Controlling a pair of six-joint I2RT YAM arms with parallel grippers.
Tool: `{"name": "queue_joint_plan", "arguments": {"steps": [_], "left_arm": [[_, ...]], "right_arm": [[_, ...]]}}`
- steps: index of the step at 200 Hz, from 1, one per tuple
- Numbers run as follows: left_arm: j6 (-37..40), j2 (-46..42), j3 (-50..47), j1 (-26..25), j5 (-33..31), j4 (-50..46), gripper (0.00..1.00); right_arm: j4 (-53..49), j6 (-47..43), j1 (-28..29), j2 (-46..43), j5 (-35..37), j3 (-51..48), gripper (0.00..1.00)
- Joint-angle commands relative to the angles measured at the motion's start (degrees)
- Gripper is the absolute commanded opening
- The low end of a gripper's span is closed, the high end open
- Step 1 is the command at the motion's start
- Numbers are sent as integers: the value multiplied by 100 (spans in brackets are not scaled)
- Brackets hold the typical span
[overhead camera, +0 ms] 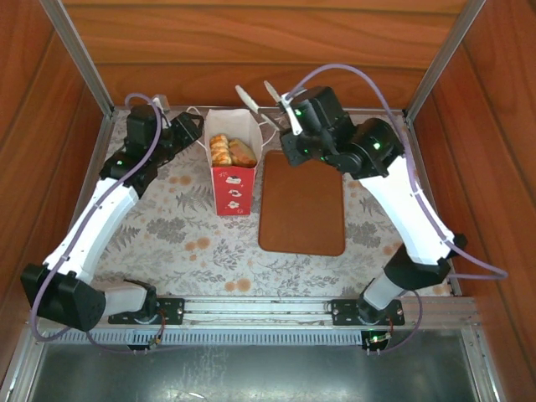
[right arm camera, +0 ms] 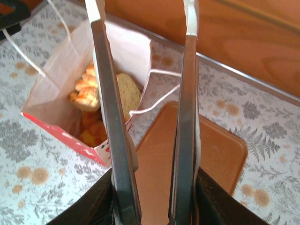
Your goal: Place the fake bread into the paper bag
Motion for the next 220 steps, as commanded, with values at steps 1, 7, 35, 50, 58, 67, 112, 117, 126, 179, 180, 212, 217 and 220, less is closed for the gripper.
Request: {"name": "queue_joint_plan", "arguments": {"steps": [1,7,35,50,58,67,112,117,126,179,180,212,217,220], "left_arm": [[280,-369,27,64,-320,-121,67],[331,-469,-10,80,-393,-149,68],[569,-1025,-336,139,-941,-194,73],[637,-1331,-603,152,-1277,-194,76],[651,-1496,-792,151,-1470,-196,77],[607,-1658,-1024,167,-1726,-194,81],[-518,-2495,-2478,178,-2343,411,95],[-673,-2570,-2663,178,-2339,545,96],[-912,-2683,-2933,184,-2358,656,97],[-1278,-3001,-3570,261,-2626,312,97],[-1276,-3007,-3576,268,-2627,301,97],[-1201,-3150,-3592,291,-2762,198,97],[-1171,-3161,-3591,293,-2794,195,97],[-1152,-3174,-3585,301,-2809,195,97]], "right_arm": [[566,-7,-224,-485,187,-412,40],[652,35,-306,-624,256,-598,40],[984,346,-801,-1366,316,-1576,40],[1110,441,-1048,-1772,369,-2294,40],[1221,469,-1152,-1981,458,-2754,40],[1370,462,-1249,-2184,543,-3304,40],[2545,705,-1302,-2742,509,-5843,40],[2678,762,-1302,-2733,466,-6074,40],[2859,888,-1301,-2671,412,-6424,41],[3035,1570,-1284,-1705,87,-7199,42],[3022,1585,-1284,-1684,83,-7195,41],[2661,1964,-1155,-1401,-98,-7290,42],[2653,2026,-1118,-1406,-133,-7354,43],[2649,2064,-1093,-1412,-153,-7393,43]]}}
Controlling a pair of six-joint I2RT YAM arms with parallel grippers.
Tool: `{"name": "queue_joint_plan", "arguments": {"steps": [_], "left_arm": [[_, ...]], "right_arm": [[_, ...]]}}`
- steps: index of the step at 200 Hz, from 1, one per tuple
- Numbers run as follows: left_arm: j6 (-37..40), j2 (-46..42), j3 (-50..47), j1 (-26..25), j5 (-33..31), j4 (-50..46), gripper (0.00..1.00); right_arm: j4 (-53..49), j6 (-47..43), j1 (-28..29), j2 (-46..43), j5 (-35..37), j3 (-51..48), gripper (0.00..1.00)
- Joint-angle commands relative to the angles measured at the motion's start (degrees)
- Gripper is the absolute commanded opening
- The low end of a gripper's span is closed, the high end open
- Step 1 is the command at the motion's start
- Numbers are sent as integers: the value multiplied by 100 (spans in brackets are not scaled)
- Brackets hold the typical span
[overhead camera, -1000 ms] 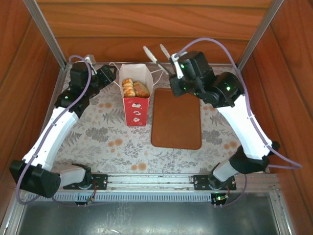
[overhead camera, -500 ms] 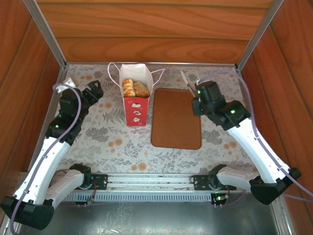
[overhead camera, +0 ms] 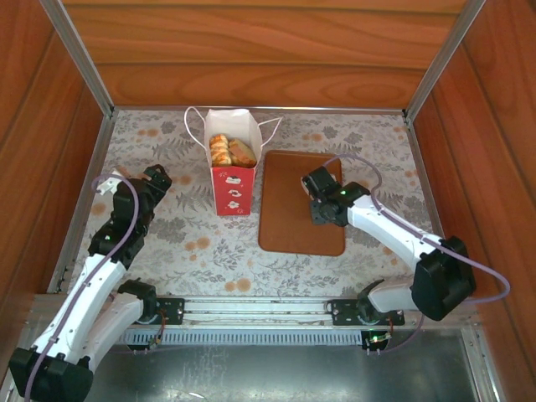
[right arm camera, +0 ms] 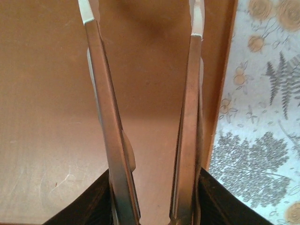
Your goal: Place the fake bread into the paper bag
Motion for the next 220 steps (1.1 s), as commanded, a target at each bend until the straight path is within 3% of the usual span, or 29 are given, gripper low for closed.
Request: {"name": "queue_joint_plan", "arguments": {"steps": [1,89,133,169,220], "left_arm": [[-4,-133,-1,61,-273,-77,97],[335,-215,192,138,-446,-265,97],[349,-199,174,145,-470,-283,97],[952,-210,580,202,-780,-682,97],[1445,-534,692,210,-1173,-865,98]], "right_arm": [[-84,550,167,-39,-140,-161,43],[-2,1498,795,237,-1133,-1209,48],[9,1631,865,330,-1118,-1323,61],[-249,1590,866,299,-1075,-1196,70],[-912,1420,851,-375,-671,-718,80]]}}
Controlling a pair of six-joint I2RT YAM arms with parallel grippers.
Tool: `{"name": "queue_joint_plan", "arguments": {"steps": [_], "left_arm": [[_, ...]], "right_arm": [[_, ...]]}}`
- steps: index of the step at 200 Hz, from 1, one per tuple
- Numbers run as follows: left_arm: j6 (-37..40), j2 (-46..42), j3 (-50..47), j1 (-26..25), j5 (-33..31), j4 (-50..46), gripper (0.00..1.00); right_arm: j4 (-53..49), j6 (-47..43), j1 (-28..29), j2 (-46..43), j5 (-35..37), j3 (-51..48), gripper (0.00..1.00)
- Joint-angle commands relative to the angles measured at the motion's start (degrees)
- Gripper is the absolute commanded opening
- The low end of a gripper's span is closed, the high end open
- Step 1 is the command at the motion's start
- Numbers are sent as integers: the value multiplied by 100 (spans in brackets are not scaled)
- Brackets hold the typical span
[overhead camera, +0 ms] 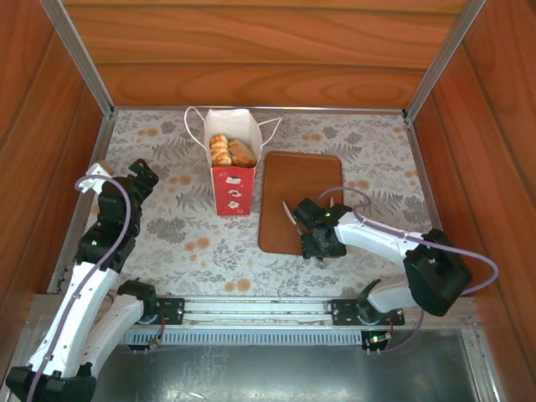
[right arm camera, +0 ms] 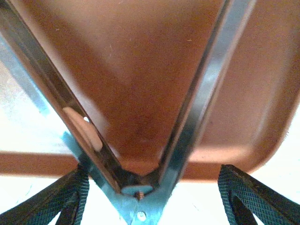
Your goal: Place the fake bread into the paper bag
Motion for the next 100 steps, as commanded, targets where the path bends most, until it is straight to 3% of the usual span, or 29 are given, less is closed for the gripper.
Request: {"name": "queue_joint_plan", "arguments": {"steps": [1,42,61,78,100], "left_arm": [[412,-176,33,42,-381,-246,98],[1540,-79,136,49,-959,-298,100],[2133,67,179,50,-1228,-251,100],[2631,174,21,66,-1259,17,100],[3019,242,-502,65,-1291,715,100]], "right_arm": [[-572,-59,24,-454,311,407,80],[-704,-735,-285,-1132,764,1114,87],[-424,-1307,-765,-1360,874,1332,90],[86,-1859,-1208,-1535,971,1393,100],[864,-2381,-1794,-1737,1058,1290,100]]}}
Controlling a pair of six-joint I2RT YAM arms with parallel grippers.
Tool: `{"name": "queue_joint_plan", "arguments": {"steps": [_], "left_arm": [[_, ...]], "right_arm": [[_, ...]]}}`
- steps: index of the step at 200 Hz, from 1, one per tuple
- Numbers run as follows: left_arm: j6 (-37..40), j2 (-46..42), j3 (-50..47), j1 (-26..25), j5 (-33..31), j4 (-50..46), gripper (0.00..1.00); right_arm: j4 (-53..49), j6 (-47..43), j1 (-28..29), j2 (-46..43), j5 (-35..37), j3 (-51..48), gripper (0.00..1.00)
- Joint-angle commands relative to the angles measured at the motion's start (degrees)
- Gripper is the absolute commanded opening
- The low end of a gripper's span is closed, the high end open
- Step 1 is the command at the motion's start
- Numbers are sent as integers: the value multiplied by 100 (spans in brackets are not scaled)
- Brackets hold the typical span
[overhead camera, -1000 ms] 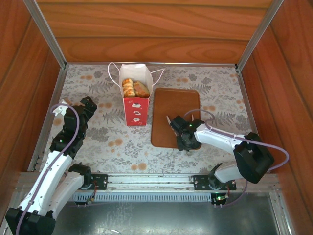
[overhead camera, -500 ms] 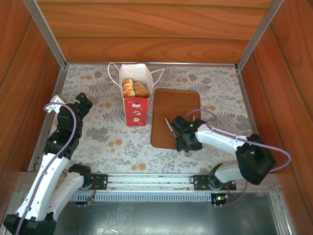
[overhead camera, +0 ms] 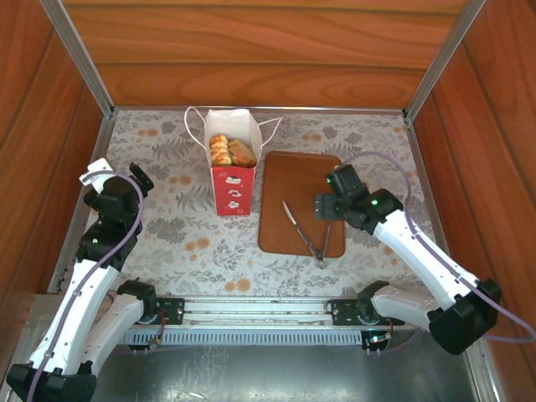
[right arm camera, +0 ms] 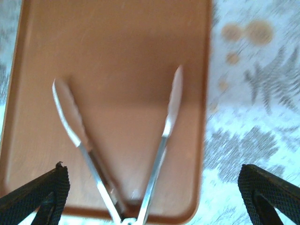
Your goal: Place the fake bread into the paper bag
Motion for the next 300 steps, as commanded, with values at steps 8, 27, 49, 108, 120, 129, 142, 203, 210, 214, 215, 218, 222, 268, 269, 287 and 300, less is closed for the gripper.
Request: {"name": "queue_joint_plan", "arguments": {"steps": [8,27,49,108,120,129,142,203,210,214,215,218,222,268,269,287,300], "left_arm": [[959,67,-655,39,-324,922,100],[1030,206,-991,75,-464,1216,100],[933,545,-1040,356,-258,978,100],[570,1090,-1722,1048,690,1744,100],[700,1187,-1798,1159,910,1882,100],[821,1277,-1859,1211,1045,2059,100],[921,1427,-1994,1261,1122,2360,100],[1468,2344,-2344,1361,1959,4048,100],[1537,2380,-2374,1356,2031,4201,100],[1576,2406,-2391,1361,2075,4305,100],[1585,2411,-2401,1363,2089,4326,100],[1611,2427,-2414,1373,2119,4403,100],[1638,2455,-2427,1373,2150,4492,100],[1543,3054,-2491,1372,2206,5604,100],[1542,3074,-2487,1369,2207,5617,100],[1650,3442,-2331,1366,2352,5851,100],[1923,3628,-2158,1367,2512,5862,100]], "right_arm": [[1120,-999,-764,-262,222,-146,100],[1790,-1067,-1432,-412,18,-530,100],[2557,-1079,-2034,-525,121,-1115,100],[5175,-1650,-2617,-9,334,-2644,100],[5892,-1758,-2647,216,293,-2936,100],[6548,-1881,-2670,436,219,-3166,100],[7189,-1877,-2700,731,166,-3344,100],[8853,-2480,-2736,2014,-1278,-3147,100],[9097,-2505,-2725,2274,-1304,-3171,100],[9320,-2494,-2731,2393,-1274,-3221,100],[9361,-2491,-2732,2416,-1264,-3234,100],[9515,-2462,-2733,2499,-1199,-3266,100],[9732,-2459,-2738,2595,-1130,-3288,100],[8998,-2259,-2946,2536,-1420,-2992,100],[8998,-2259,-2949,2535,-1420,-2992,100],[8998,-2259,-2944,2526,-1421,-2992,100],[9002,-2259,-2949,2526,-1428,-2998,100]]}}
